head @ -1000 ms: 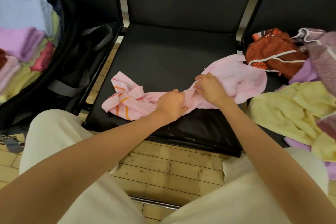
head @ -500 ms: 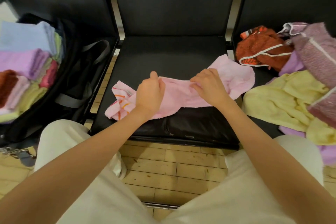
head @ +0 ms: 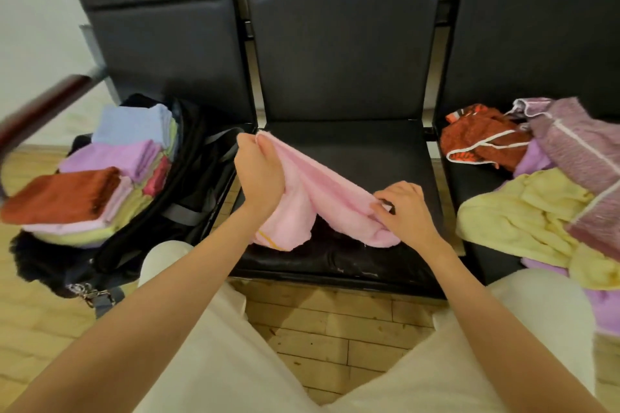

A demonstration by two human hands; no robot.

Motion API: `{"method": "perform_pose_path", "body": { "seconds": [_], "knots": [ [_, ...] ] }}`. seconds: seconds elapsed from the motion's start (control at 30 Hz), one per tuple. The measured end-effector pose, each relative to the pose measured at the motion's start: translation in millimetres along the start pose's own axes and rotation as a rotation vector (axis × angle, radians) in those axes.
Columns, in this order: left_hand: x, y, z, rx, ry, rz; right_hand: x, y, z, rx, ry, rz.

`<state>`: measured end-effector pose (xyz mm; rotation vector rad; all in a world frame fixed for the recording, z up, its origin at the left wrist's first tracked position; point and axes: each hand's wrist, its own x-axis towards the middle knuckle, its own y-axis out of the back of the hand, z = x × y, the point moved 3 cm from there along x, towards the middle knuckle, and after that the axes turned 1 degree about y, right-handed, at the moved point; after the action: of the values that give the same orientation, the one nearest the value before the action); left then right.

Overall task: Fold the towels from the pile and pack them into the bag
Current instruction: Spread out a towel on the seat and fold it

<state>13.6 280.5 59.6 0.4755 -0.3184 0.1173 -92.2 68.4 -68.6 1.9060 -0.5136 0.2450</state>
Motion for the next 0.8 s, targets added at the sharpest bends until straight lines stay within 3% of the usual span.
{"method": "perform_pose_path", "body": {
  "seconds": [0.1,0.17,0.27,0.37,0.53,0.67,0.8],
  "knots": [
    [5,5,27,-0.16,0.07,-0.006,-4,3,-8,0.11,-0.052,-0.026],
    [6,2,42,-0.238,0.067,-0.066,-5,6,-11,0.251,-0.183,-0.039],
    [10,-3,53,-0.304,0.084,-0.135,0,10,-8,0.518,-0.364,-0.001],
    [20,-12,35,-0.268,0.166,-0.155,0,14,3,0.603,-0.445,0.022],
    [32,-40,-25,-0.164,0.401,-0.168,-9,3,19,0.468,-0.469,-0.248],
    [29,-53,-49,-0.111,0.437,-0.18,-10,-11,26,0.408,-0.453,-0.338],
    [31,-61,-74,-0.046,0.425,-0.18,-11,-26,30,0.173,-0.369,-0.466]
  ]
}}
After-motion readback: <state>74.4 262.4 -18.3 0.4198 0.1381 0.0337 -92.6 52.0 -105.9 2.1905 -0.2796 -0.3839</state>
